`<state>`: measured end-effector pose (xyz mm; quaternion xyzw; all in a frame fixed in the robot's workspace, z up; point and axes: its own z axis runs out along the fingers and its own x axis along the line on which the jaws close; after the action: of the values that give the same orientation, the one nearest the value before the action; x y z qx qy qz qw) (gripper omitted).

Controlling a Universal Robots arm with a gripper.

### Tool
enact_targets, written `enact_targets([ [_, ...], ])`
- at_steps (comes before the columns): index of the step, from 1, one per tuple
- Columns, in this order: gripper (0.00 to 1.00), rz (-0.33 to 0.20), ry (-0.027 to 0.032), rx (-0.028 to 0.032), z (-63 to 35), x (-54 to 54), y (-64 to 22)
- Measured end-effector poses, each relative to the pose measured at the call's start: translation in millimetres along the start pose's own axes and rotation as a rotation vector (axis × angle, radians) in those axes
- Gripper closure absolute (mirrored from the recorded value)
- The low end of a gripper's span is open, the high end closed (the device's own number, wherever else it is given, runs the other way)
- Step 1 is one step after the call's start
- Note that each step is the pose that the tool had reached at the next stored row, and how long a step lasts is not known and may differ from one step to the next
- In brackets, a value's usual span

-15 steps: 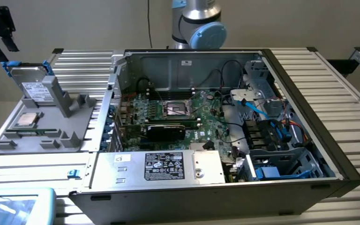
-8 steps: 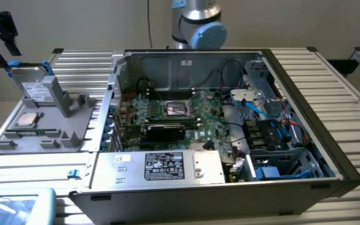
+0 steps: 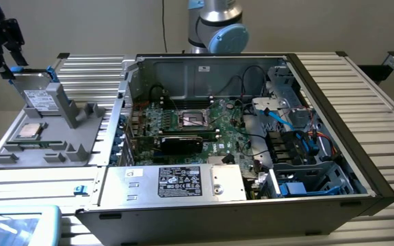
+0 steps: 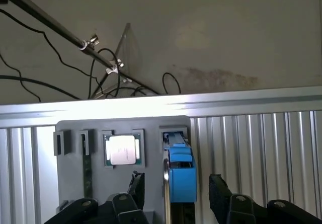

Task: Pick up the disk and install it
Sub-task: 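Pick up the disk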

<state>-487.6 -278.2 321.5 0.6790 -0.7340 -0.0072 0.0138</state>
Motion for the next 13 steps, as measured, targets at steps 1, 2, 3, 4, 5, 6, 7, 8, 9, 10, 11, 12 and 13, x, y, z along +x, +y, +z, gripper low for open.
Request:
enact_targets([
  [1, 0.37, 0.000, 0.0000, -0.0008, 1.8, -0.1, -0.4],
  [2, 0.37, 0.000, 0.0001, -0.0014, 3.6, -0.1, -0.9],
  [3, 0.37, 0.000, 0.0001, -0.0015, 5.4, -0.1, -1.2],
  [4, 0.37, 0.000, 0.0000, -0.0015, 7.2, -0.2, -1.4],
  [5, 0.37, -0.001, 0.0001, -0.0017, 9.0, -0.2, -1.4],
  [6, 0.37, -0.001, 0.0001, -0.0016, 10.9, -0.2, -1.5],
  [7, 0.37, -0.001, 0.0001, -0.0015, 12.8, -0.2, -1.6],
  [8, 0.37, -0.002, 0.0001, -0.0016, 14.4, -0.2, -1.6],
  [9, 0.37, -0.002, 0.0001, -0.0017, 16.2, -0.2, -1.6],
  [10, 0.37, -0.002, 0.0002, -0.0017, 18.2, -0.2, -1.7],
  [11, 0.37, -0.002, 0.0001, -0.0017, 19.9, -0.3, -1.8],
  [12, 0.37, -0.002, 0.0001, -0.0016, 21.8, -0.3, -1.8],
  [13, 0.37, -0.002, 0.0001, -0.0016, 23.6, -0.5, -1.9],
])
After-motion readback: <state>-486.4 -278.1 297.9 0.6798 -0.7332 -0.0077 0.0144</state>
